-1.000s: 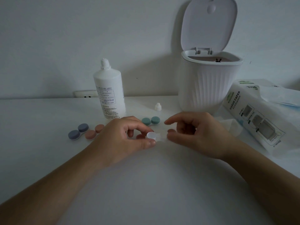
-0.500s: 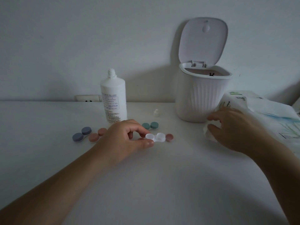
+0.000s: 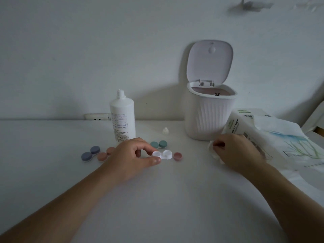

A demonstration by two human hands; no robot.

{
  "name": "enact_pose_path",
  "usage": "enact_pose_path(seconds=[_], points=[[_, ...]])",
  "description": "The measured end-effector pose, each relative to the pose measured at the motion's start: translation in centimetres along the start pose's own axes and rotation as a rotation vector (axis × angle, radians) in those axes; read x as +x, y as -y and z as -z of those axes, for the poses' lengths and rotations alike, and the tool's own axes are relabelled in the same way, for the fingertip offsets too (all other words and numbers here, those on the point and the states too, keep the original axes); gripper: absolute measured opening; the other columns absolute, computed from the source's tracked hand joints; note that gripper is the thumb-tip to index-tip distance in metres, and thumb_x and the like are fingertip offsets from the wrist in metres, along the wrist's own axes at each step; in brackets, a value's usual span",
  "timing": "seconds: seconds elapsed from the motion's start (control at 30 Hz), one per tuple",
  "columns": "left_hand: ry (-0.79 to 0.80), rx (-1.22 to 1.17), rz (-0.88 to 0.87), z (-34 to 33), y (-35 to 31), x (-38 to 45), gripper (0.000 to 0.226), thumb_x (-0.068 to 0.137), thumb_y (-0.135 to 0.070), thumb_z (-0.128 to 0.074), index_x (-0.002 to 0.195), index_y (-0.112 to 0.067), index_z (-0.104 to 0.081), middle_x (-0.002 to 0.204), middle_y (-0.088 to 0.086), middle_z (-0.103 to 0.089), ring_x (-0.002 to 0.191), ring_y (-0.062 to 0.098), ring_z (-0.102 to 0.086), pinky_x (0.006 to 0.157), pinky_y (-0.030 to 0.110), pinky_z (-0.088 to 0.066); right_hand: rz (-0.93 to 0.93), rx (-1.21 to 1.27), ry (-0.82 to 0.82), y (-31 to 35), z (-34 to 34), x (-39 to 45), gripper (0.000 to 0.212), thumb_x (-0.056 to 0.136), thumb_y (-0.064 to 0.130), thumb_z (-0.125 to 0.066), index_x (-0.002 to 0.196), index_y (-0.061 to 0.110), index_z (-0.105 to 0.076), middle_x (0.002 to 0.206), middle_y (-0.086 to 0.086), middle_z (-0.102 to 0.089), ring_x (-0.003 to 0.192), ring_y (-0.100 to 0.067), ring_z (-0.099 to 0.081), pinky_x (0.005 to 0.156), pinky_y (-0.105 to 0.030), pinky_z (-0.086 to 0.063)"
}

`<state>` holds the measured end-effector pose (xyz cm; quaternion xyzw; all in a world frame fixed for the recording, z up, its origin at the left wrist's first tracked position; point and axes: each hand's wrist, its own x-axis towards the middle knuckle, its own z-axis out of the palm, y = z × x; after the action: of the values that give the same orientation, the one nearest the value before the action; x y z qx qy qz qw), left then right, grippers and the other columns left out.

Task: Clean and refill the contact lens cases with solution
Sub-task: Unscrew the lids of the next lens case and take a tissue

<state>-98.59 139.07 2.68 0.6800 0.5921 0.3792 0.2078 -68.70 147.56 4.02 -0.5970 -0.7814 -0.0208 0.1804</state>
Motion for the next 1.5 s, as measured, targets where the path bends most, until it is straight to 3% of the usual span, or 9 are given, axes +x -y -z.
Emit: enact_pose_path(seconds=[0.13, 0.37, 0.6, 0.7, 0.83, 0.97, 1.17, 1.4, 1.5], points=[[0.011, -0.044, 0.026, 0.3, -0.3, 0.5, 0.023, 0.067, -0.061, -0.079, 0.084, -0.044, -0.076, 0.09, -0.014, -0.069, 0.065, 0.003, -0.047, 0.068, 0.028, -0.038, 0.064, 0.2, -0.142, -0.5, -1.3, -0.3, 0.014, 0.092, 0.019, -0.066, 0.08, 0.022, -0.072, 0.067, 0.007, -0.066, 0.06, -0.013, -0.061, 0.059, -0.036, -0.054], [-0.031, -0.102, -0.017, 1.2, -2.7, 2.0, 0.008, 0.077, -0.037, -0.085, 0.081, -0.038, -0.078, 0.083, -0.009, -0.069, 0.058, 0.004, -0.044, 0.053, 0.011, -0.036, -0.011, 0.263, -0.091, -1.4, -3.1, -0.5, 0.018, 0.088, 0.04, -0.069, 0.099, 0.026, -0.074, 0.09, 0.007, -0.063, 0.08, -0.015, -0.06, 0.071, -0.031, -0.049], [-0.055, -0.204, -0.036, 2.0, -6.6, 5.5, 0.006, 0.082, -0.031, -0.084, 0.087, -0.029, -0.081, 0.057, -0.018, -0.055, 0.057, 0.005, -0.041, 0.052, 0.009, -0.032, -0.047, 0.27, -0.061, -1.6, -2.8, -0.5, 0.019, 0.085, 0.036, -0.066, 0.076, 0.021, -0.073, 0.08, 0.0, -0.06, 0.072, -0.016, -0.056, 0.07, -0.036, -0.051], [-0.072, -0.223, -0.054, 2.3, -8.3, 7.4, 0.006, 0.081, -0.03, -0.084, 0.087, -0.029, -0.081, 0.072, -0.002, -0.071, 0.065, 0.006, -0.054, 0.062, 0.011, -0.041, -0.061, 0.319, -0.061, -1.7, -3.0, -0.4, 0.017, 0.086, 0.035, -0.066, 0.077, 0.022, -0.073, 0.08, 0.003, -0.062, 0.073, -0.014, -0.058, 0.071, -0.036, -0.052], [-0.091, -0.232, -0.039, 2.5, -10.0, 10.4, 0.01, 0.08, -0.034, -0.084, 0.089, -0.033, -0.08, 0.087, -0.007, -0.079, 0.083, 0.005, -0.073, 0.076, 0.019, -0.051, -0.071, 0.417, -0.076, -1.9, -3.1, -0.5, 0.02, 0.083, 0.039, -0.064, 0.07, 0.024, -0.069, 0.07, 0.008, -0.059, 0.064, -0.001, -0.055, 0.06, -0.027, -0.045], [-0.102, -0.175, -0.041, 2.4, -11.4, 13.6, 0.014, 0.079, -0.036, -0.083, 0.091, -0.028, -0.081, 0.084, -0.009, -0.079, 0.063, -0.002, -0.062, 0.069, 0.022, -0.048, -0.067, 0.466, -0.079, -1.8, -3.0, -0.5, 0.019, 0.08, 0.042, -0.059, 0.074, 0.025, -0.065, 0.068, 0.005, -0.06, 0.062, -0.003, -0.056, 0.061, -0.031, -0.049], [-0.108, -0.126, 0.028, 1.2, -12.9, 17.3, 0.011, 0.075, -0.027, -0.087, 0.085, -0.026, -0.082, 0.072, 0.001, -0.075, 0.063, 0.007, -0.062, 0.071, 0.03, -0.048, -0.061, 0.451, -0.107, -1.9, -3.3, -0.5, 0.02, 0.084, 0.037, -0.064, 0.074, 0.019, -0.068, 0.073, 0.004, -0.06, 0.067, -0.008, -0.057, 0.066, -0.031, -0.048], [-0.084, 0.323, -0.17, -0.2, -14.3, 20.0, 0.02, 0.078, -0.015, -0.078, 0.095, -0.026, -0.076, 0.073, -0.01, -0.07, 0.072, 0.005, -0.063, 0.062, 0.019, -0.046, -0.065, 0.456, -0.122, -2.0, -3.6, -0.5, 0.029, 0.083, 0.043, -0.058, 0.081, 0.016, -0.067, 0.079, 0.003, -0.062, 0.071, -0.01, -0.059, 0.07, -0.034, -0.052], [-0.034, 0.611, -0.398, 0.0, -15.1, 20.5, 0.016, 0.089, -0.021, -0.068, 0.102, -0.023, -0.075, 0.08, -0.009, -0.067, 0.08, 0.016, -0.063, 0.07, 0.031, -0.051, -0.067, 0.447, -0.13, -2.0, -3.6, -0.4, 0.034, 0.082, 0.047, -0.054, 0.08, 0.015, -0.066, 0.077, 0.003, -0.063, 0.069, -0.009, -0.059, 0.067, -0.033, -0.052]])
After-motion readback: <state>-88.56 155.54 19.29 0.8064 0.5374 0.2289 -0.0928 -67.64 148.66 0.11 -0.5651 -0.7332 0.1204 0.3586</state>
